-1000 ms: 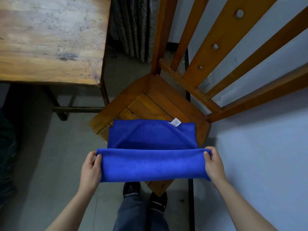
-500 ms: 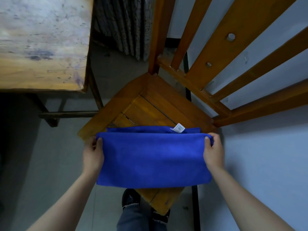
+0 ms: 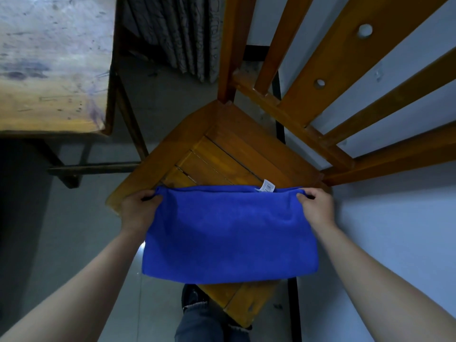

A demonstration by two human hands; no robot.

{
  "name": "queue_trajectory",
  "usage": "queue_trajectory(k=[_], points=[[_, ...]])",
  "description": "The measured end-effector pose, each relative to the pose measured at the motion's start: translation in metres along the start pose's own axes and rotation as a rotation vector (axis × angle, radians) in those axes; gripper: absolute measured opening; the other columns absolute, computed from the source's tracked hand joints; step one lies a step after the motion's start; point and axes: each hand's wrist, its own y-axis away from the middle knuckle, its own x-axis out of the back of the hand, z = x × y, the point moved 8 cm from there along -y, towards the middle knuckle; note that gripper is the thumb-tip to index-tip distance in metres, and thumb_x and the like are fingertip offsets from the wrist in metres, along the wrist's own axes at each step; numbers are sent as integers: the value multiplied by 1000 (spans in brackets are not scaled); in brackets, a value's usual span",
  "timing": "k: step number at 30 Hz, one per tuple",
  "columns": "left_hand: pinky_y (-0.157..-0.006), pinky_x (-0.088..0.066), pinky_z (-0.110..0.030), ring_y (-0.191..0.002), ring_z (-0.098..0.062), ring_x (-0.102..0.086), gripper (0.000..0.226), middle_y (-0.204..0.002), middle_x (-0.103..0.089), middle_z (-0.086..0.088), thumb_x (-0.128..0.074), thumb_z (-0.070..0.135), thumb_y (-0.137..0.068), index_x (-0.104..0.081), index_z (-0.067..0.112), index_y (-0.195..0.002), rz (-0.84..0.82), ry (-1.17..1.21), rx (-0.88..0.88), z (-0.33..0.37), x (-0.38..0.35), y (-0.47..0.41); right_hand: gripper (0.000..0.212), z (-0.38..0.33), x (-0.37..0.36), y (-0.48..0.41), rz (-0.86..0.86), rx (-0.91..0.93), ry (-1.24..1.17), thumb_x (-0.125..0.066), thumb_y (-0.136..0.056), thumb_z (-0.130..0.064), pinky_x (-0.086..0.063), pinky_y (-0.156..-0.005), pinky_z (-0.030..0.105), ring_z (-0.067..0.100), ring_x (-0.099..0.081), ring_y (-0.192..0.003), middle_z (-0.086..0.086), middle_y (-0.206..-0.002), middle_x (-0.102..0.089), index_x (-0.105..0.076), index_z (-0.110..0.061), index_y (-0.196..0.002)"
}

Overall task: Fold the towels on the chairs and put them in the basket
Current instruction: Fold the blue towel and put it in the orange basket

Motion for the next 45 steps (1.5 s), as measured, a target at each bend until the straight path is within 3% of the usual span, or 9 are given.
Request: queue_trajectory(k=[5, 10, 15, 21, 24, 27, 32, 39, 45], points=[[-66, -48, -21, -71, -7, -60, 17, -74, -65, 9, -67, 8, -81, -66, 23, -73, 46, 233, -50, 4, 37, 45, 18, 10, 21, 22, 101, -70, -314, -61, -86, -8, -50, -80, 32, 20, -60, -92, 4, -97, -64, -68, -14, -102], [-55, -49, -6, -57, 5, -62, 21, -64, -71, 13, -63, -5, -80, -68, 15, -83, 13, 238, -11, -45, 73, 97, 25, 47, 42, 75, 115, 5, -303, -63, -81, 4, -46, -61, 2, -6, -61, -68, 3, -81, -65, -67, -21, -83], [-56, -44, 2, -62, 12, -61, 33, -75, -67, 9, -64, -6, -79, -64, 15, -105, -4, 160, 26, -64, 72, 100, 42, 65, 35, 89, 5, -35, -269, -59, -81, 11, -47, -60, 4, -11, -60, -64, 11, -86, -67, -63, -30, -74], [-79, -46, -35, -83, -21, -58, 14, -89, -62, -4, -59, 4, -87, -63, 11, -98, 23, 256, 95, -47, 55, 61, 29, 33, 19, 61, -23, -9, -316, -58, -87, 0, -50, -77, 19, 18, -59, -98, 2, -100, -63, -64, -28, -94], [-79, -39, -34, -87, -21, -53, 12, -95, -59, -5, -61, 7, -87, -63, 11, -98, 80, 170, 63, -37, 46, 37, 43, 16, 7, 44, -34, -26, -232, -52, -91, -4, -43, -98, 34, 21, -51, -118, 3, -117, -56, -49, -15, -133], [-80, -42, -37, -93, -26, -53, 20, -103, -59, -10, -62, 8, -86, -64, 4, -105, 119, -43, 5, -29, 37, 21, 42, 3, -4, 31, -52, 26, -33, -46, -95, -5, -35, -105, 34, 25, -43, -128, 11, -139, -46, -43, -7, -137], [-76, -44, -39, -89, -34, -57, 17, -105, -64, -19, -61, 7, -85, -66, 2, -100, 19, -428, -132, -23, 24, 10, 40, -13, -17, 33, -74, 290, 399, -44, -96, -8, -40, -95, 30, 28, -46, -118, 15, -127, -48, -42, -1, -136], [-78, -39, -32, -100, -27, -54, 36, -118, -60, -15, -59, 1, -84, -58, 8, -119, -176, -507, -159, -1, 8, 8, 21, -36, -14, 29, -191, 497, 835, -52, -92, -19, -40, -85, 32, 24, -44, -107, 9, -113, -48, -56, -8, -109], [-63, -41, -22, -74, -10, -55, 17, -83, -56, 9, -65, 11, -76, -68, 19, -91, -165, -530, -672, 59, 90, 67, 23, -82, 89, 76, -262, 541, 289, -67, -74, -5, -41, -68, 18, 8, -57, -84, -7, -87, -62, -56, -25, -76]])
